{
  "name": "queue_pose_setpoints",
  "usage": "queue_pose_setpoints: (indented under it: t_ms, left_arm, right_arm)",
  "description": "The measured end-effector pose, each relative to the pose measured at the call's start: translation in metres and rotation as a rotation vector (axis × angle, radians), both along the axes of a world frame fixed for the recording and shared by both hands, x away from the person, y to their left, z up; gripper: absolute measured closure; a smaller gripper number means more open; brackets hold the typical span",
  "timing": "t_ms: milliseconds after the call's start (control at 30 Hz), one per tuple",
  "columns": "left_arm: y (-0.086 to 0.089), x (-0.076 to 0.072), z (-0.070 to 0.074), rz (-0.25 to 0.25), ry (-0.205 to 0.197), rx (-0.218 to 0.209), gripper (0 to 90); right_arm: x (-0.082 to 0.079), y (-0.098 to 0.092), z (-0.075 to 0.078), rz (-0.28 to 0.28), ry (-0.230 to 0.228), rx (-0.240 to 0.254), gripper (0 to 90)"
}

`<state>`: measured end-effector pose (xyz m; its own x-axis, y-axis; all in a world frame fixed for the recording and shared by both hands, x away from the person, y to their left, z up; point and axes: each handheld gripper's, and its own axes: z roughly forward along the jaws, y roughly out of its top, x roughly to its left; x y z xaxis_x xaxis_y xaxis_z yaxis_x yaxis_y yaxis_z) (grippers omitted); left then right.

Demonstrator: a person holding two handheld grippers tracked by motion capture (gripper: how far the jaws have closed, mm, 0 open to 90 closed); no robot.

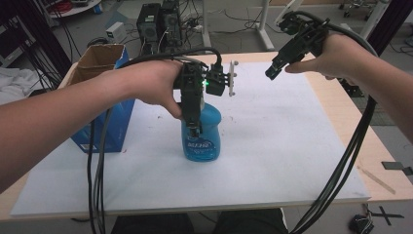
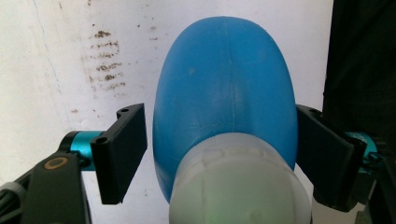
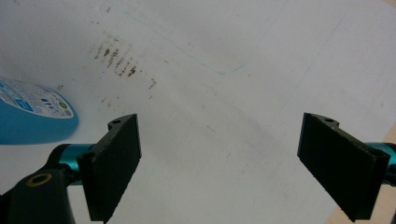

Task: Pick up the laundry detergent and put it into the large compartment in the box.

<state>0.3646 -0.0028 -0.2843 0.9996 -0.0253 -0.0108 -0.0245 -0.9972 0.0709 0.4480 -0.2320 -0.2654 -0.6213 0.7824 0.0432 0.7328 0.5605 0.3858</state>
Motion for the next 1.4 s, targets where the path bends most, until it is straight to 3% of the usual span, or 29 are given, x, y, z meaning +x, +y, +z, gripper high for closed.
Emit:
queue_pose_setpoints:
  t_ms: [1400]
  left_arm:
    - [-0.0025,0.0027,-0.0047,-0.003,0.014,0.022,33.3]
  right_arm:
    - [0.0003,-0.0027,-0.0019,-0.004,0.005,0.003,12.7]
